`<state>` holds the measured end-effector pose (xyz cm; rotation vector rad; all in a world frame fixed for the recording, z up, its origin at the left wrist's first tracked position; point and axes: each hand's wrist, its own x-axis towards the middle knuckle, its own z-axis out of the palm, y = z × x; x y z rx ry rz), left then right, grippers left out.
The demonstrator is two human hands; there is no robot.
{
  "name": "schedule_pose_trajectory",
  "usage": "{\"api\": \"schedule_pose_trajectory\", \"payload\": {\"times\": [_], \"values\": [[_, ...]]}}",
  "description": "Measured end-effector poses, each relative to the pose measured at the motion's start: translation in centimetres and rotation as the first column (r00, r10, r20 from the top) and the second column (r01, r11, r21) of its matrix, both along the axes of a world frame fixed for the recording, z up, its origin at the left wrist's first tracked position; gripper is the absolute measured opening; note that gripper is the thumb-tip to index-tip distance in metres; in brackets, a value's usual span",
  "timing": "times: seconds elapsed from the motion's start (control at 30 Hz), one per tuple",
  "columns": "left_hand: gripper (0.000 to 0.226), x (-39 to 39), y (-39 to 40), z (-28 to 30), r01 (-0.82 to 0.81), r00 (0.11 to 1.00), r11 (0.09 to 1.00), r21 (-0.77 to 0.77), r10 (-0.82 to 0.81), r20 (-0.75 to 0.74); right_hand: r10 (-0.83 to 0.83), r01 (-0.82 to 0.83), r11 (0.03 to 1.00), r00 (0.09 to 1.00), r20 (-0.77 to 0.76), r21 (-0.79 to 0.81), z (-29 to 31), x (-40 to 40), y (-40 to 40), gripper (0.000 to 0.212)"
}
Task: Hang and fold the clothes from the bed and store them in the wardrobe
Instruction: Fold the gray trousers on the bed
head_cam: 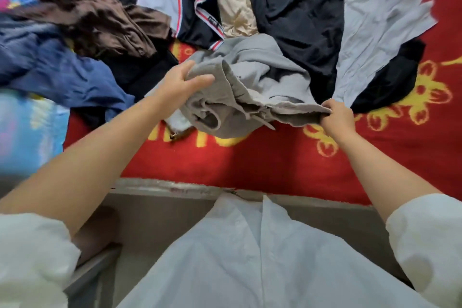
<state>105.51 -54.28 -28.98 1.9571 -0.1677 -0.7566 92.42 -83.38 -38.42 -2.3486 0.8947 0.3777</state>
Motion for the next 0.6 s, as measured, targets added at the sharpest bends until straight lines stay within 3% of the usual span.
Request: {"api": "schedule_pose_trajectory", "payload": {"times": [0.03,0.1,0.13,0.23,0.27,0.33,0.37,0.4,0.5,0.6], "values": [[0.061,-0.1,0.4,0.2,0.079,0.994,0.987,0.14,-0.088,0.06,-0.051,0.05,0.996,0.999,0.011,0.077,1.1,-0.2,0.4,0.028],[0.047,-0.2,0.5,0.3,0.114,0.967,0.93,0.35,-0.185,0.175,-0.096,0.093,0.98,0.995,0.007,0.176,2.9,-0.5,0.9,0.03],[0.038,-0.1,0.4,0.7,0.107,0.943,0.902,0.417,-0.225,0.244,-0.056,0.058,0.987,0.998,-0.018,0.153,3.9,-0.3,0.8,0.029],[0.012,0.5,1.2,1.3,0.163,0.818,0.873,0.459,-0.38,0.432,0.054,-0.052,0.998,0.997,-0.055,0.041,7.0,0.0,0.1,0.021],[0.04,0.7,1.6,1.3,0.237,0.774,0.842,0.484,-0.465,0.43,0.047,-0.047,0.999,0.998,-0.036,0.025,7.8,0.1,-0.3,0.021],[0.077,1.1,1.8,1.7,0.346,0.582,0.663,0.663,-0.706,0.403,-0.003,0.004,1.0,0.995,0.102,-0.011,9.6,0.2,-1.2,0.023],[0.074,1.1,1.3,2.6,0.311,0.48,0.573,0.758,-0.783,0.395,-0.022,0.027,0.999,0.981,0.191,-0.025,10.9,0.3,-1.5,0.024],[0.065,1.1,0.9,2.9,0.246,0.427,0.543,0.803,-0.804,0.414,-0.024,0.032,0.999,0.964,0.264,-0.023,11.6,0.4,-1.5,0.026],[0.037,1.4,-0.3,5.5,0.197,0.281,0.638,0.744,-0.764,0.581,-0.081,0.063,0.997,0.885,0.458,0.054,15.3,0.5,-1.1,0.039],[0.036,2.4,0.3,6.6,0.204,0.124,0.685,0.699,-0.727,0.676,-0.213,0.135,0.976,0.776,0.594,0.172,18.0,1.0,-0.5,0.039]]}}
